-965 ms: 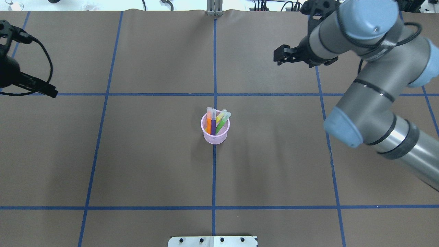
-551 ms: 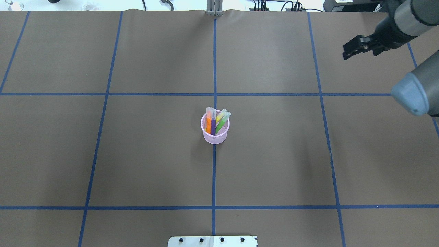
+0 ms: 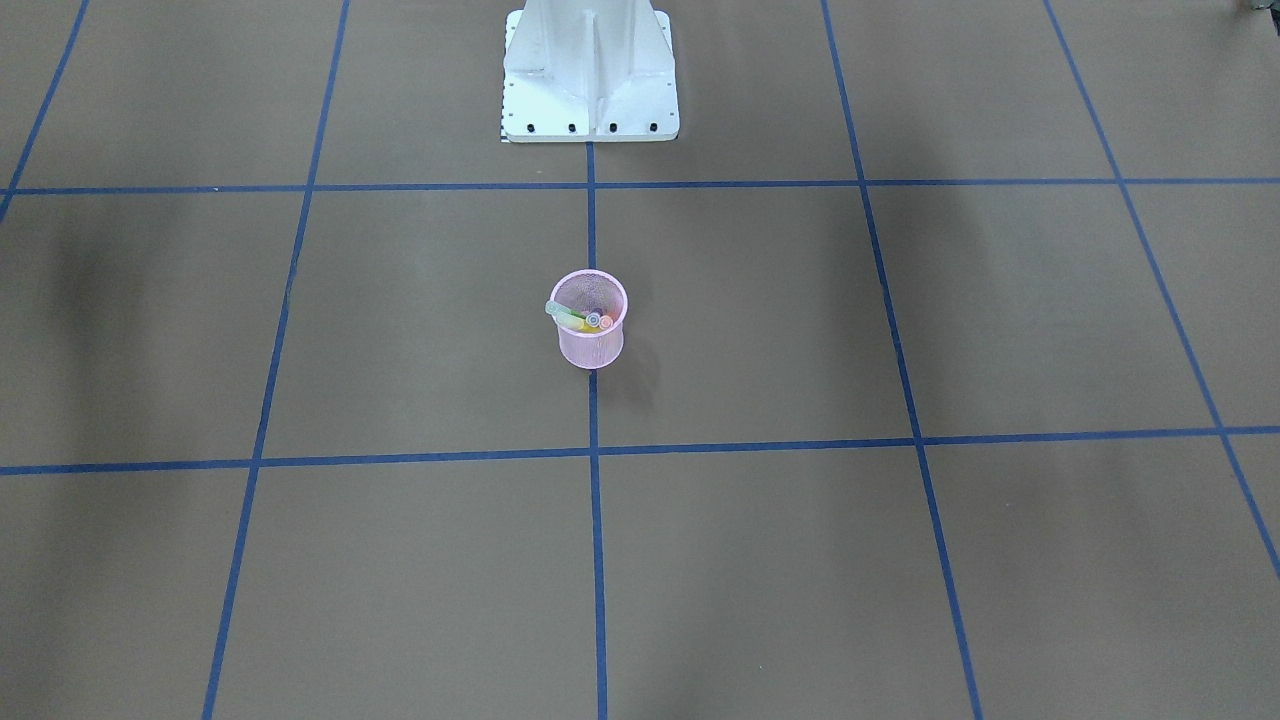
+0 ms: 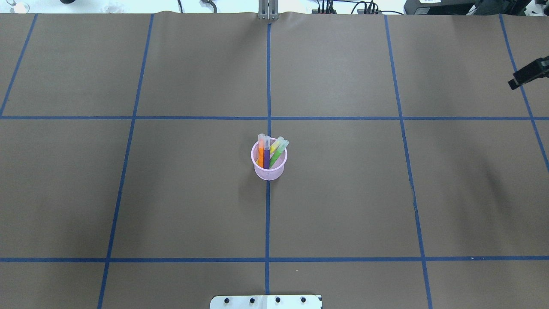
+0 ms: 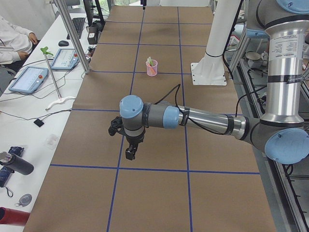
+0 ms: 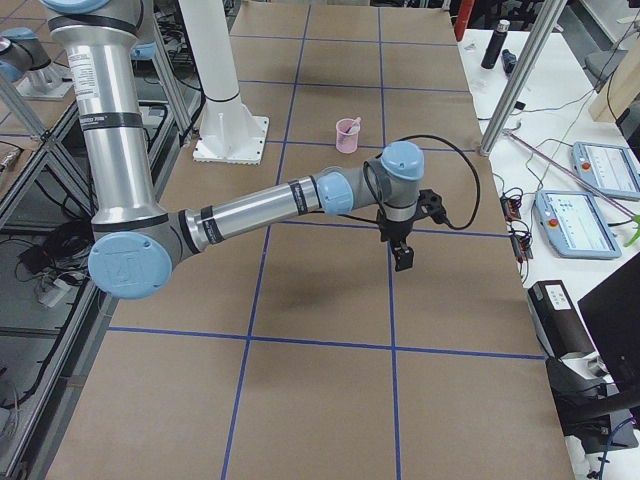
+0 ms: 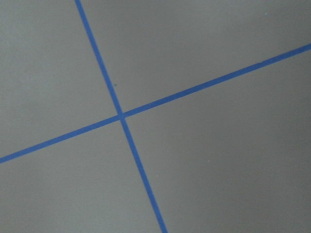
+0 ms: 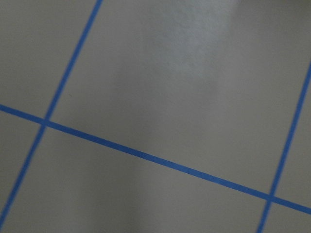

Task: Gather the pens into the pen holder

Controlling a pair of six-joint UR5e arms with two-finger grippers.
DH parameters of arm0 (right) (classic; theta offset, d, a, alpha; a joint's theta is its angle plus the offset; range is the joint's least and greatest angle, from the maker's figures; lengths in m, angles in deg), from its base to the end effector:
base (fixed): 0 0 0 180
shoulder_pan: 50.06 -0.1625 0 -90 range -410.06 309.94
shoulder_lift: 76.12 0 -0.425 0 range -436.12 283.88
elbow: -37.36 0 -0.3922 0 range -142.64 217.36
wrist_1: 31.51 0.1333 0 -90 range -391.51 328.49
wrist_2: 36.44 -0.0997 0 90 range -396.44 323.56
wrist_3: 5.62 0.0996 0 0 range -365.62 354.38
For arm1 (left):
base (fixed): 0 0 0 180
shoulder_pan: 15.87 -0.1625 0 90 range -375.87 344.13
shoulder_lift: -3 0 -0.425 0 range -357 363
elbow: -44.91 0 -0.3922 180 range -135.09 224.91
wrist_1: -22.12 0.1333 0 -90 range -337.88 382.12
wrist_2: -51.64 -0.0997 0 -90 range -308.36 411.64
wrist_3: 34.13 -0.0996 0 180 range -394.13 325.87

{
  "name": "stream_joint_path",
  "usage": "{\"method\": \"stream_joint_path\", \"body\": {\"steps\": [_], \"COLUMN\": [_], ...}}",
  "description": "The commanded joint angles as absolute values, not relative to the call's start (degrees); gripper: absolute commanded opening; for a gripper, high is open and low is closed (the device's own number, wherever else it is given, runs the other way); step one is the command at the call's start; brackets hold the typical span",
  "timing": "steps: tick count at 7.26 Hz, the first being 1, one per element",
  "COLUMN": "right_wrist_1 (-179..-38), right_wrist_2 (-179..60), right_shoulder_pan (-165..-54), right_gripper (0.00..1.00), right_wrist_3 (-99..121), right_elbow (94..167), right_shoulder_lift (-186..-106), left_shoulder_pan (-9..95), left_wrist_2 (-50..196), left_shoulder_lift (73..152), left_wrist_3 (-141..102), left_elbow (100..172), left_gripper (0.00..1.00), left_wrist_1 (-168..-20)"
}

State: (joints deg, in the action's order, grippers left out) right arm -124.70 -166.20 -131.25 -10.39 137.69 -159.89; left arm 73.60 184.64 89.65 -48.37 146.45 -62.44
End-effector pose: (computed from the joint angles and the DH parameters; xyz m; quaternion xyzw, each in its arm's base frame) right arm -0.0134 -0.5411 0.5246 0.0975 -0.3414 -0.1497 0.9228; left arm -0.0611 -0.4670 0.5989 0.0659 0.3611 0.1283 0.9213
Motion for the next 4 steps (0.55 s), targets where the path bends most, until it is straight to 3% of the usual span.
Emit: {"method": "stream_joint_path", "body": {"steps": [1, 4], "right_wrist_1": [-127.9, -127.3], "right_wrist_2": [-166.4, -165.7], "right_shoulder_pan": [-137.7, -139.6], "right_gripper": [0.99, 0.99], "right_wrist_3": [-19.7, -19.8], "right_elbow": [134.7, 134.7], "right_shoulder_lift": [-165.2, -170.8], "left_shoulder_pan": [76.1, 76.2], "left_wrist_2": [185.0, 187.3], "left_shoulder_lift": [87.1, 85.0], "left_wrist_3": [-47.2, -45.5], "left_elbow": [145.4, 146.3], "left_gripper": [1.0, 1.0], "left_wrist_1": [-62.5, -62.9]}}
